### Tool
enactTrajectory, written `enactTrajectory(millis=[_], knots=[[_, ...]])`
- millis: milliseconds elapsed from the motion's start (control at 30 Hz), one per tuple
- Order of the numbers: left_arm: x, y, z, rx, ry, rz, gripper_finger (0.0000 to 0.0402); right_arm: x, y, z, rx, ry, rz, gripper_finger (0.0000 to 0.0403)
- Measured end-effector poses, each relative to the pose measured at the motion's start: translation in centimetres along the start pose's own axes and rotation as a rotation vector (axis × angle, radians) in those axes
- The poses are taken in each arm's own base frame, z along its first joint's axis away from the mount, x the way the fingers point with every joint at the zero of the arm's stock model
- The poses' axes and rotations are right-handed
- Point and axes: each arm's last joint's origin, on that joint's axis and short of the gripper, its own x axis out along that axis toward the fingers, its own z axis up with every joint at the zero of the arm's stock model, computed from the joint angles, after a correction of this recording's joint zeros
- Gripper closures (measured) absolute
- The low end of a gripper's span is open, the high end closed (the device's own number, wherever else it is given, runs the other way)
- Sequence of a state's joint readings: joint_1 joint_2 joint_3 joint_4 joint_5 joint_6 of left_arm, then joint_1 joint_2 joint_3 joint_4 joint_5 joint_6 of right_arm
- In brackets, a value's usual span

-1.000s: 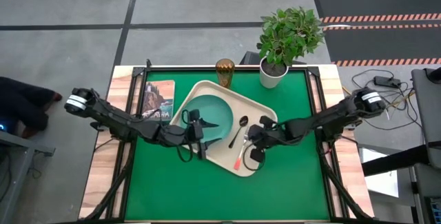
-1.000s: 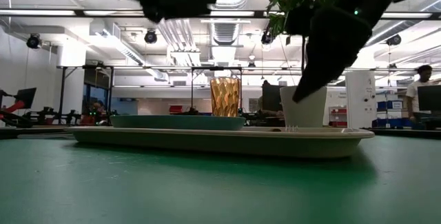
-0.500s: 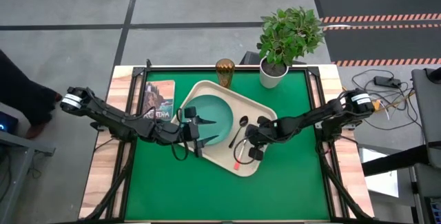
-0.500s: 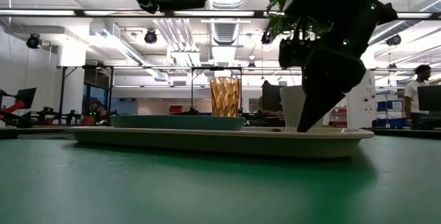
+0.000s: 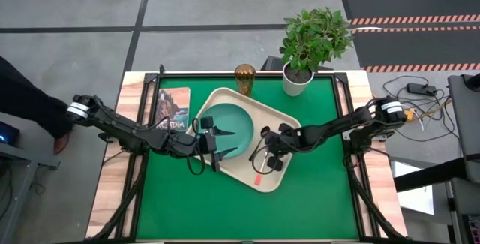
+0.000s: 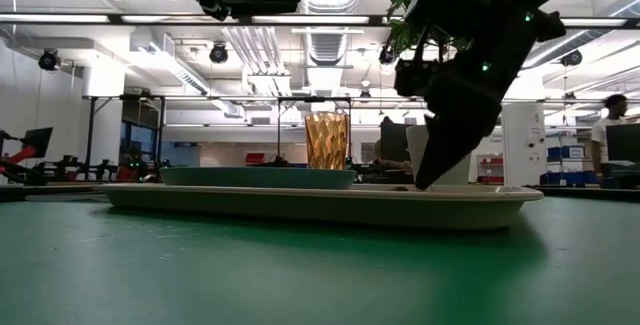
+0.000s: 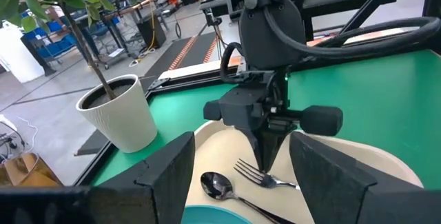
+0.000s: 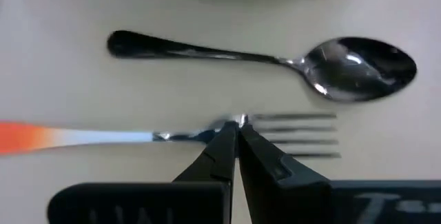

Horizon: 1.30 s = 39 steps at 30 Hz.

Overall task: Pick and place plate/cup/fork/spoon on tray
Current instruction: Put the white orange fork on the right side of the black spoon

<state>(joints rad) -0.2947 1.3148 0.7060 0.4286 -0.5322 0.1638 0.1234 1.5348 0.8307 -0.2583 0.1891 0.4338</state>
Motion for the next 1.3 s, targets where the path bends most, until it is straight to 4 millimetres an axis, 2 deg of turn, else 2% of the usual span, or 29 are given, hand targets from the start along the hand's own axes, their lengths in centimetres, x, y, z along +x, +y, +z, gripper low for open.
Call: enactTrajectory(millis=[267,500,633,1067,1300], knots=[[0.0,0.0,0.0,0.0,0.0,0.0,0.0182,1.6,-0.2,-0.4,-0.039,0.012,-0.083,0.0394],[0.0,0.0,0.0,0.001,0.0,-0.001,0.0182,1.0,-0.9,-0.7,-0.049,0.04,-0.152,0.0394],[0.0,0.0,0.0,0.001,0.001,-0.001,0.0182,0.7,-1.3,-0.6,-0.11,0.041,-0.191,0.0394],[0.0,0.0,0.0,0.001,0.001,-0.001,0.0182,0.9,-2.9,-0.2,-0.226,0.08,-0.221,0.0394],[0.0,0.0,0.0,0.001,0.001,-0.001,0.0182,0.8,-3.7,-0.1,-0.273,0.096,-0.304,0.0394]])
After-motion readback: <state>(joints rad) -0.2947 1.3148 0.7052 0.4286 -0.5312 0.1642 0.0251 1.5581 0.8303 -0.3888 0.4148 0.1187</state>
